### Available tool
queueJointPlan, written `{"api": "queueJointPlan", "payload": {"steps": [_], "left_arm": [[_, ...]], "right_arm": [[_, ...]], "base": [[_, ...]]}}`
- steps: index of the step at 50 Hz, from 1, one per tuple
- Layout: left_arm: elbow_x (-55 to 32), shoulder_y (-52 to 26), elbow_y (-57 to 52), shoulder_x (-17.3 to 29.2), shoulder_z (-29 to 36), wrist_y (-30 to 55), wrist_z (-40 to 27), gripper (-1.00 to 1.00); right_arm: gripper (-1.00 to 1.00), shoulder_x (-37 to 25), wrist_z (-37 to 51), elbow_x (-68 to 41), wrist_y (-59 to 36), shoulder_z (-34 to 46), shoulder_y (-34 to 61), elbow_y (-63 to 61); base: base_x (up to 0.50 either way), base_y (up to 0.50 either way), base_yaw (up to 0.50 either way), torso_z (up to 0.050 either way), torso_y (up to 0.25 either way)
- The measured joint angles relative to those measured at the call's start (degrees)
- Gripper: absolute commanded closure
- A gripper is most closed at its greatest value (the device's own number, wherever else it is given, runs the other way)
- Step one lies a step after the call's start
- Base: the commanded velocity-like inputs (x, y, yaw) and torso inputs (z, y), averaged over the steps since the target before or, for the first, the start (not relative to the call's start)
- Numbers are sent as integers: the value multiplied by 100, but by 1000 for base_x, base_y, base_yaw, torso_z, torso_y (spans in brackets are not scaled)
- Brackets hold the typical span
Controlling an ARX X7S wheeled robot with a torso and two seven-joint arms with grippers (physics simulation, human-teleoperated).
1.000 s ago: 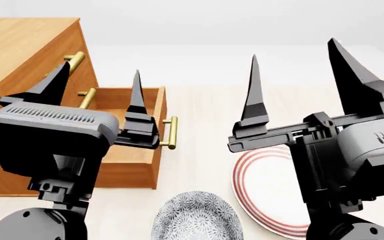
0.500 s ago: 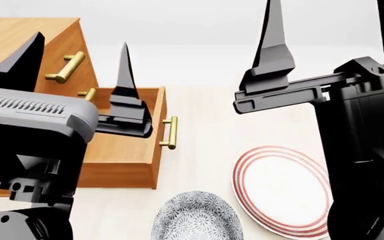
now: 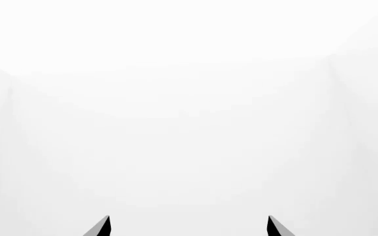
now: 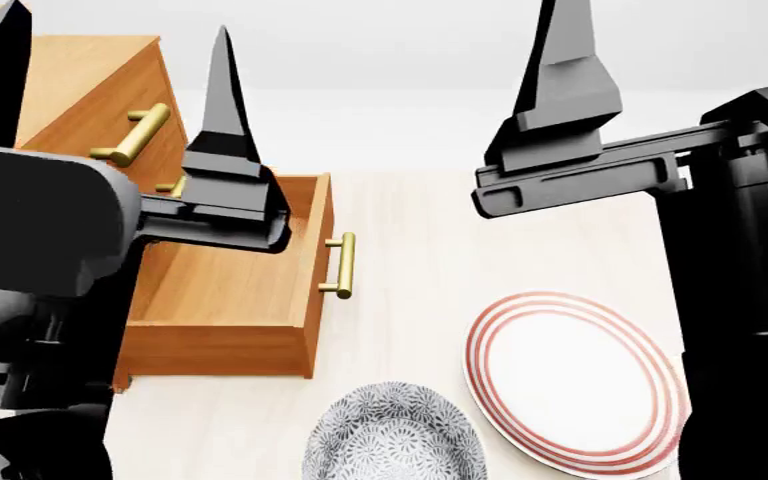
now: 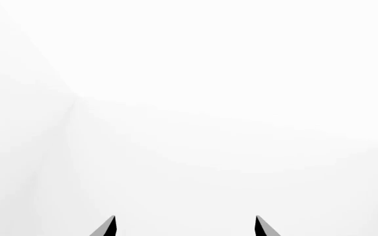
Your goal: Open the bottom drawer of the cabinet.
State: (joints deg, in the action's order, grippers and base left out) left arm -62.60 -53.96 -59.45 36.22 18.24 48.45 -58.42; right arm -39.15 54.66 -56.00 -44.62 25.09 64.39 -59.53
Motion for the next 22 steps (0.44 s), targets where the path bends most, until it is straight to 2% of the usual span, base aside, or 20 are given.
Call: {"api": "queueJointPlan", "payload": {"steps": [22], "left_arm": [[-501, -563, -22, 390, 392, -390, -545, -100]], "right_arm": [[-100, -351, 367, -165, 490, 509, 353, -14]], "base": [[0, 0, 0, 0, 0]]}}
